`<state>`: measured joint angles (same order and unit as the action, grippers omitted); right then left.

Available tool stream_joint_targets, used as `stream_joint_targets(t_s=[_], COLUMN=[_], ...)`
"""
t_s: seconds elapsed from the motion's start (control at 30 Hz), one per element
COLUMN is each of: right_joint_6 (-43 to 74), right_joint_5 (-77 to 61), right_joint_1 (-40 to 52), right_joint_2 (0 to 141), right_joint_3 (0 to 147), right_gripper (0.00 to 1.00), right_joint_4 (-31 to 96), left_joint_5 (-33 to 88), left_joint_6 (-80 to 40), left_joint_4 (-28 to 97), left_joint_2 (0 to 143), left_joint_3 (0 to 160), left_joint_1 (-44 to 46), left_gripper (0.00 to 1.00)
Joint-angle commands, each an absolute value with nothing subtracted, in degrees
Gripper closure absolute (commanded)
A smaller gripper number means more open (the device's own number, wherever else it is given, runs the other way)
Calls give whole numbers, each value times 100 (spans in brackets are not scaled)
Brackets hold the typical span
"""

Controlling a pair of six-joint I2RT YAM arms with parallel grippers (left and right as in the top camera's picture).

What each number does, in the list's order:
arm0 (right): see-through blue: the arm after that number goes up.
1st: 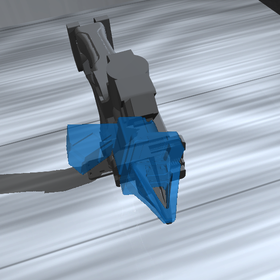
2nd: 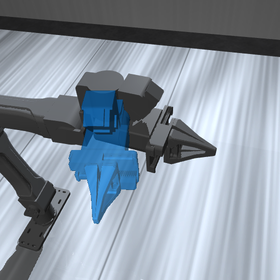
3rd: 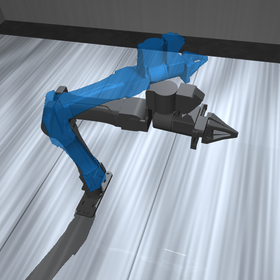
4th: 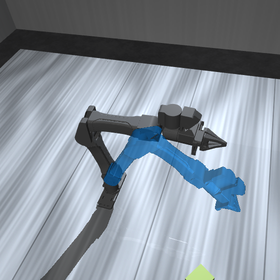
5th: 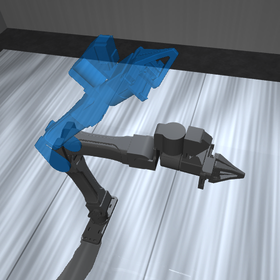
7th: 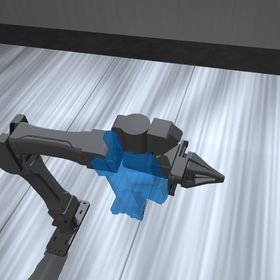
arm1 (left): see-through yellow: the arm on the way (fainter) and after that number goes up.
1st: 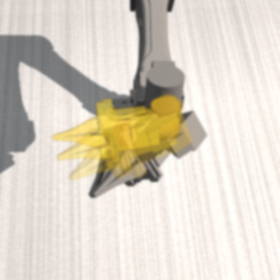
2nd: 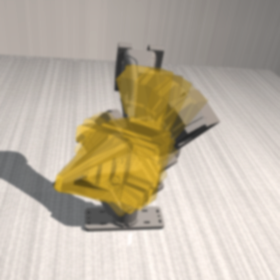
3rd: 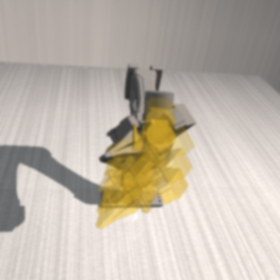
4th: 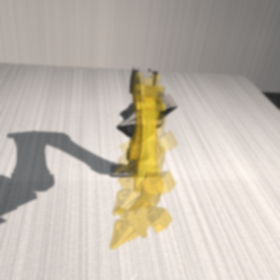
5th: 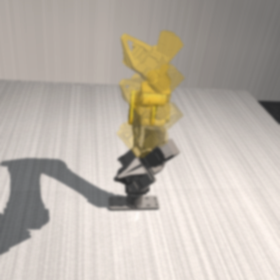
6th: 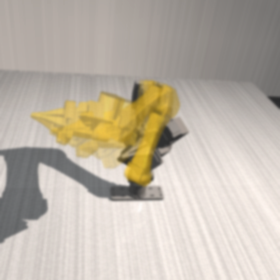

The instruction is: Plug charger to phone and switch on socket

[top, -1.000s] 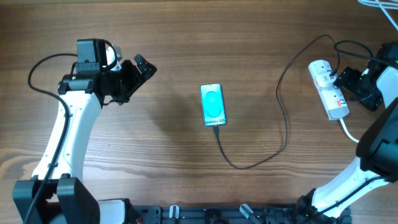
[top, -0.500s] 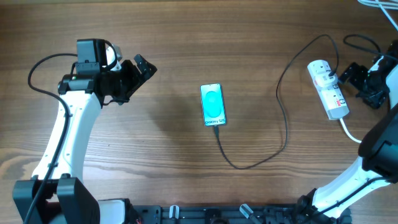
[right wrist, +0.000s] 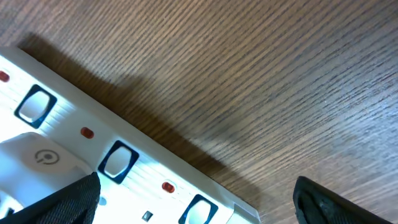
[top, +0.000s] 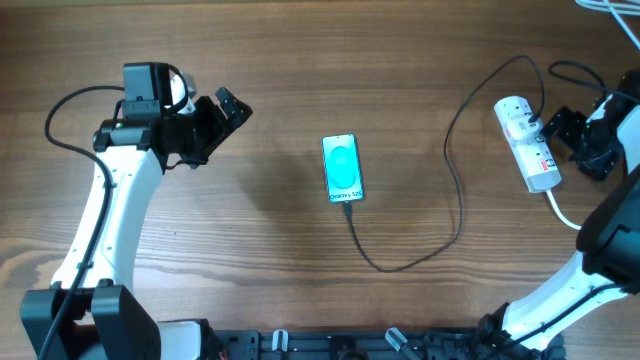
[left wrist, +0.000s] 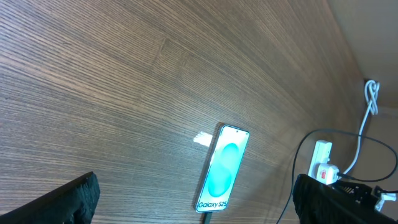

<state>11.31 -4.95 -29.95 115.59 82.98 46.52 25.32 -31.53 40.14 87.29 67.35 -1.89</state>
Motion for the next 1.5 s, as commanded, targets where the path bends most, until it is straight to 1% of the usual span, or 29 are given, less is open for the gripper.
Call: stream_joint_targets(t_s=[0.0,1.47], right_joint_6=[1216,1525], right_joint_5=[-515,-504], right_joint_1=[-3004,-3004], right_joint_2=[11690,11692], right_joint_3=[8143,7975], right_gripper=[0,0], right_joint_4=[4578,4532], left_joint_5=[2497,2497], left_joint_6=[-3022,-3022], left_joint_4=[4012,4012], left_joint_2=[8711,8711], left_joint_3=[6737,6737], left_joint_1=[-211,-211], left_gripper=[0,0])
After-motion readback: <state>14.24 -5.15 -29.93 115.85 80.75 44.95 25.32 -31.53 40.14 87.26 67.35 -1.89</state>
